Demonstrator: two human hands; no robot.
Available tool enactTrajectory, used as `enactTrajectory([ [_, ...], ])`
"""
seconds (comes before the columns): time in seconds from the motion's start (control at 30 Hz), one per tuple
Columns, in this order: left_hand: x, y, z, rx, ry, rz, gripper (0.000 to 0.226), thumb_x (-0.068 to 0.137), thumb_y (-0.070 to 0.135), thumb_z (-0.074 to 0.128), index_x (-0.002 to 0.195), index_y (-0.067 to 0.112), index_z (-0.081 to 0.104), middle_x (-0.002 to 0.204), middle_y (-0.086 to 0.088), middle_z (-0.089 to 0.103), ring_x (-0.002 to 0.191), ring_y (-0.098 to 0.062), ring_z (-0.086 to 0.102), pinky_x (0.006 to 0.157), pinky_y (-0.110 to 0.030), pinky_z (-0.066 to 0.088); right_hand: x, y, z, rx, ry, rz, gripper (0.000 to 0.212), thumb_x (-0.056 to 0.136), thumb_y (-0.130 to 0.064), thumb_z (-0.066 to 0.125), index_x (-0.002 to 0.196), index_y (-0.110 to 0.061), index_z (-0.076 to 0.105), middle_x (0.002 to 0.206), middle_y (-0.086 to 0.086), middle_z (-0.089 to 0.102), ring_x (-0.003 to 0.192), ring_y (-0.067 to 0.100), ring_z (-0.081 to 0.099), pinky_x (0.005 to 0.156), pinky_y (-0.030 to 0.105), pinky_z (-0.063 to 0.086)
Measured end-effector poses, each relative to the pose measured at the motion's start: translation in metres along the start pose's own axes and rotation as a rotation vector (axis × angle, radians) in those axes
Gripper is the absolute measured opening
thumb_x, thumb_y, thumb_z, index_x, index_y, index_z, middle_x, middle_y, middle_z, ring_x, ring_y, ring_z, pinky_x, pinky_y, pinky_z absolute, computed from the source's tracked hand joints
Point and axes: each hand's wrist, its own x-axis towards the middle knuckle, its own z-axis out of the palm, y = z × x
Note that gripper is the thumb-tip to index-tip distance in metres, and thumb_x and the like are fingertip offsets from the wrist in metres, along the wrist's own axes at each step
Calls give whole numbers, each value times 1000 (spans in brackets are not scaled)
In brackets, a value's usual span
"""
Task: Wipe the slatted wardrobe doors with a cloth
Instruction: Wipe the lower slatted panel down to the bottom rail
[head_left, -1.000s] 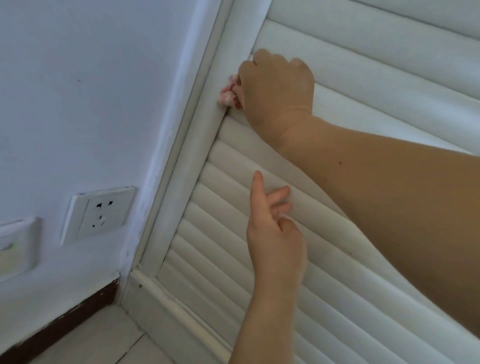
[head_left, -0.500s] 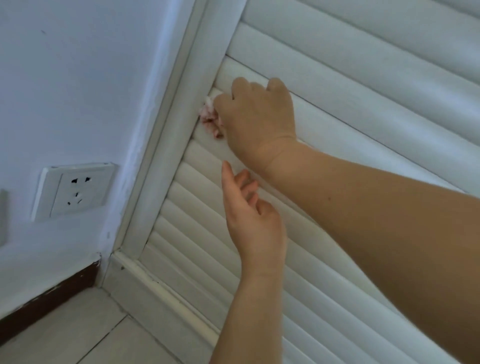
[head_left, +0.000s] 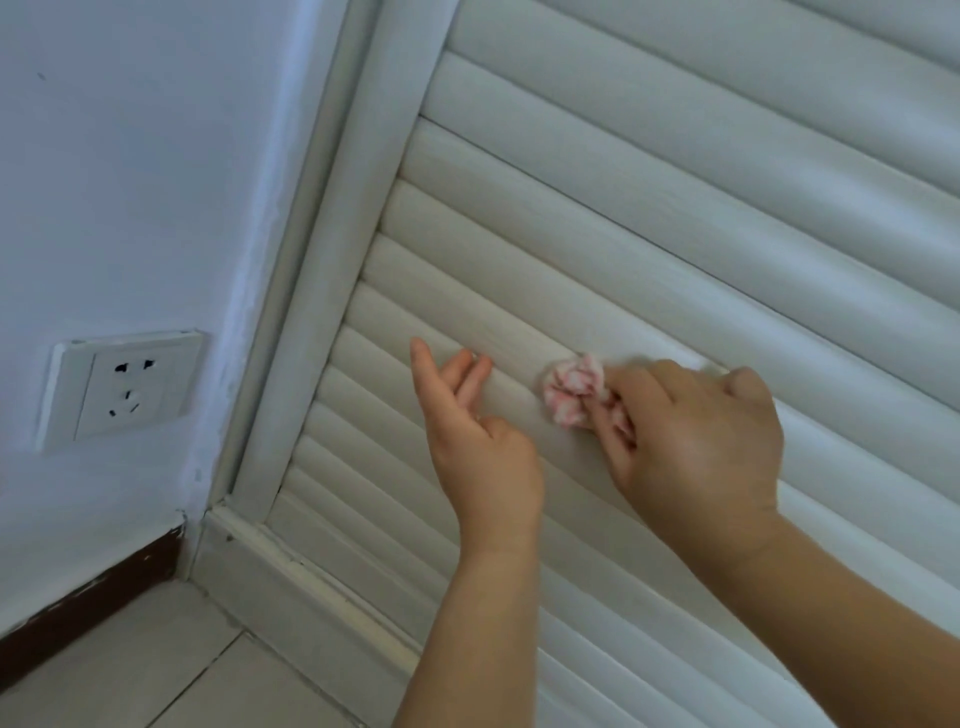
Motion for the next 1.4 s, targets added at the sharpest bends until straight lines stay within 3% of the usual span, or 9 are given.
enactTrajectory([
  [0.13,-1,0,1,-13,8,1,89,70,-29,22,145,18,16,124,0,48,112,3,51,90,-8,37,31,-27,14,56,43,36,20,78,-25,59,61,-15,57,57,5,55,46,26,52,63,35,22],
  [0.3,-3,-5,0,-107,28,10,82,79,-25,32,134,36,20,127,-3,49,119,-15,52,104,-35,41,62,-56,29,121,1,108,21,61,-19,80,57,-14,60,55,4,56,44,23,53,64,35,20],
  [0.43,-5,-12,-1,-40,9,34,84,71,-28,21,144,13,17,126,-6,46,116,-2,53,98,-15,38,32,-31,20,82,30,107,17,75,-27,59,62,-16,62,58,3,56,47,24,52,64,35,21],
  [0.57,-16,-12,2,35,-44,137,82,68,-20,21,144,9,17,127,-7,45,116,-1,50,97,-10,34,-12,4,1,66,7,97,24,82,-31,49,69,-17,64,64,1,59,51,25,51,64,33,23],
  [0.7,-34,-18,11,171,-99,244,84,61,-7,23,142,16,20,134,-6,45,127,-9,44,108,-23,30,-52,33,-19,19,-21,170,20,83,-29,54,73,-17,66,67,1,61,52,24,48,63,31,24],
  [0.93,-55,-20,22,490,-152,466,84,65,-11,34,140,23,22,137,-9,47,125,-27,39,107,-36,27,-112,75,-47,-57,-77,315,25,86,-31,55,78,-13,70,64,4,61,48,28,51,62,30,22],
  [1.03,-56,-21,22,516,-160,460,86,66,-18,37,142,19,23,138,-10,46,127,-27,38,108,-32,25,-122,92,-62,-47,-24,389,26,87,-31,54,84,-12,71,70,5,61,62,27,57,64,28,20],
  [1.13,-56,-23,21,494,-148,421,89,67,-22,37,144,20,22,140,-1,45,129,-18,38,107,-33,27,-114,96,-60,27,23,465,29,85,-33,54,91,-11,71,81,7,60,77,18,49,68,27,21],
  [1.4,-53,-29,17,461,-187,476,89,62,-11,29,140,31,17,132,17,41,122,-17,46,95,-51,41,-29,51,-24,136,121,469,14,79,-31,59,90,-25,65,74,-2,61,72,21,57,63,30,14],
])
